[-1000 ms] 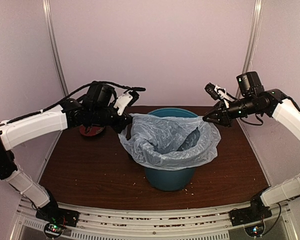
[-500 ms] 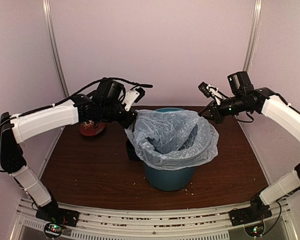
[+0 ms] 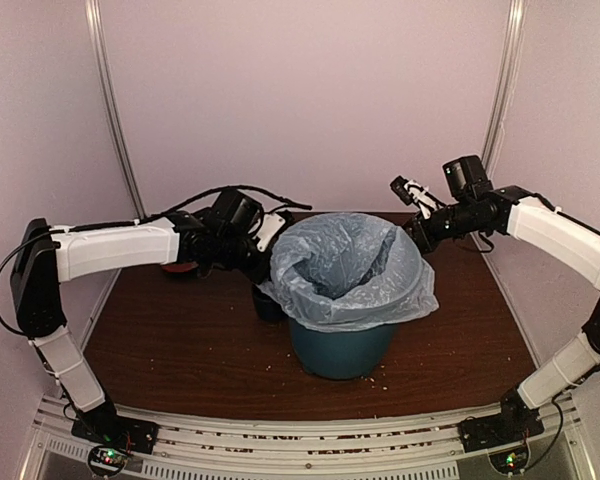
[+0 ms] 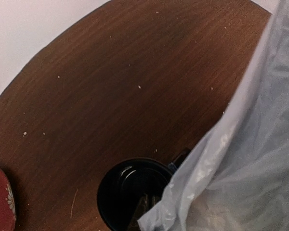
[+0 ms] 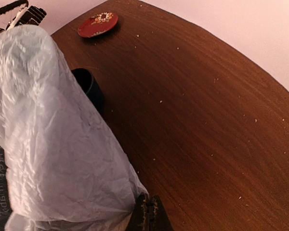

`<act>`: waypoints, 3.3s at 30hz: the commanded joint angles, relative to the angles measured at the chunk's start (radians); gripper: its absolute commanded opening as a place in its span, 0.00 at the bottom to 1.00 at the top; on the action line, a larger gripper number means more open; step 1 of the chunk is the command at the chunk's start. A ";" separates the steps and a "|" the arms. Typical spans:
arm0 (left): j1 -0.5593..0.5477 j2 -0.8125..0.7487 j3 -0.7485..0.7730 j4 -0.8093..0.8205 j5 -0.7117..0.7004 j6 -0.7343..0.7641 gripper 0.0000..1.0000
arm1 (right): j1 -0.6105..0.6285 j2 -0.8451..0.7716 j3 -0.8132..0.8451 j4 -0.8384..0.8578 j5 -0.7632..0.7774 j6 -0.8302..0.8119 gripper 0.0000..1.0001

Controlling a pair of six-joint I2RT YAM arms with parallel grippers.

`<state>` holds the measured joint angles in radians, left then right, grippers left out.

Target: Put the trash bags into the trash bin

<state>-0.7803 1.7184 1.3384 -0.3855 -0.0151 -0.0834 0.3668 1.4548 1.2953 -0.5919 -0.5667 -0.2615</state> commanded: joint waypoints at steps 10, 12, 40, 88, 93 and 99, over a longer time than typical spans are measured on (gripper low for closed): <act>0.007 -0.136 -0.137 0.085 0.046 -0.123 0.00 | -0.032 -0.082 -0.136 0.042 0.021 0.011 0.00; 0.007 -0.150 -0.137 0.064 0.026 -0.130 0.02 | -0.061 -0.095 -0.119 0.027 -0.001 0.023 0.00; 0.099 -0.426 -0.446 0.362 0.253 -0.283 0.61 | -0.190 -0.249 -0.290 -0.261 -0.257 -0.293 0.58; 0.002 -0.253 -0.767 0.685 0.234 -0.402 0.00 | -0.160 -0.079 -0.410 -0.021 -0.104 -0.168 0.01; -0.002 -0.329 -0.741 0.594 0.188 -0.381 0.14 | -0.160 -0.112 -0.309 -0.146 -0.055 -0.207 0.34; -0.002 -0.504 -0.732 0.400 0.082 -0.351 0.51 | -0.161 -0.212 -0.206 -0.288 0.128 -0.262 0.57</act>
<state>-0.7799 1.3167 0.5835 0.1265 0.1501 -0.4644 0.2035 1.3258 1.0264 -0.7731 -0.5766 -0.4870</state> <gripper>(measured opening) 0.456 0.554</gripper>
